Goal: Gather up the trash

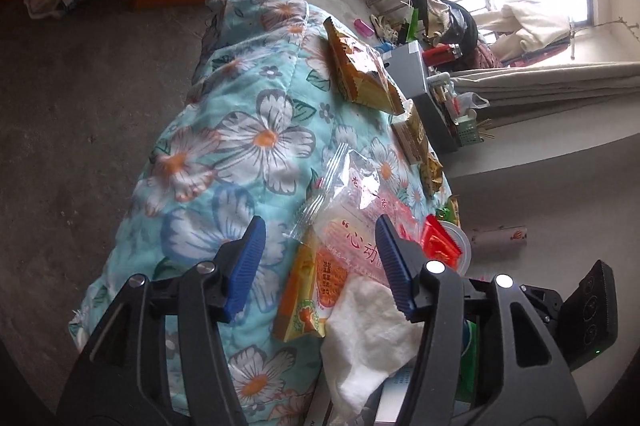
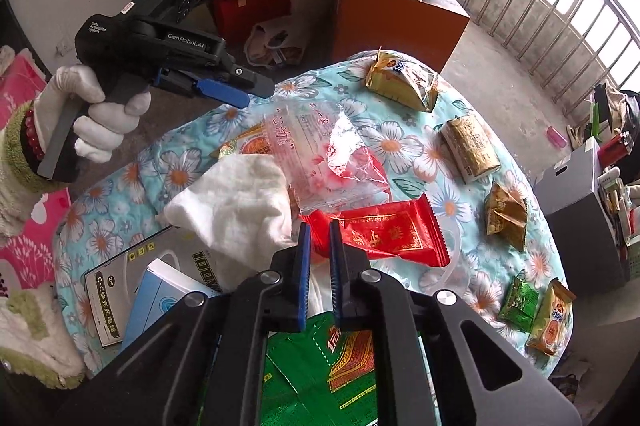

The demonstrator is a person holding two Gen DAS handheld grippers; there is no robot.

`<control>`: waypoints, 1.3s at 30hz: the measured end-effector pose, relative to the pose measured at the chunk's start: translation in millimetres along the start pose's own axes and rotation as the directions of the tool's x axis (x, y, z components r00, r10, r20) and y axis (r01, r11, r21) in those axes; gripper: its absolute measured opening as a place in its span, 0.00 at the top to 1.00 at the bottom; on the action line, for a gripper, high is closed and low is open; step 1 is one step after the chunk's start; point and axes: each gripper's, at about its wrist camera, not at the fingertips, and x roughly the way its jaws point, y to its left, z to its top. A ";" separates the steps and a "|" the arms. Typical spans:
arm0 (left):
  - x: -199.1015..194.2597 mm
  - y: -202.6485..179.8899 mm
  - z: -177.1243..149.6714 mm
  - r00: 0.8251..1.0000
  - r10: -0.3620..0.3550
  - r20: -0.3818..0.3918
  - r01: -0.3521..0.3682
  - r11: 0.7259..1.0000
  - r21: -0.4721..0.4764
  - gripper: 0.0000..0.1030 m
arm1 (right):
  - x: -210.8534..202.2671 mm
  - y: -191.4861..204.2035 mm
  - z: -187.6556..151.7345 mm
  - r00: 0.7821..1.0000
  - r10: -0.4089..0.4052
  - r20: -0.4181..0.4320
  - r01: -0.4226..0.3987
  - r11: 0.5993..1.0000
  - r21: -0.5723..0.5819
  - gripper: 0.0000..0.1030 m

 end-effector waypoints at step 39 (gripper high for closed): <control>-18.8 -11.4 0.9 0.942 -0.313 0.119 0.303 0.948 0.094 0.96 | 21.6 0.6 13.8 0.995 -0.087 -0.054 0.087 0.996 -0.003 0.92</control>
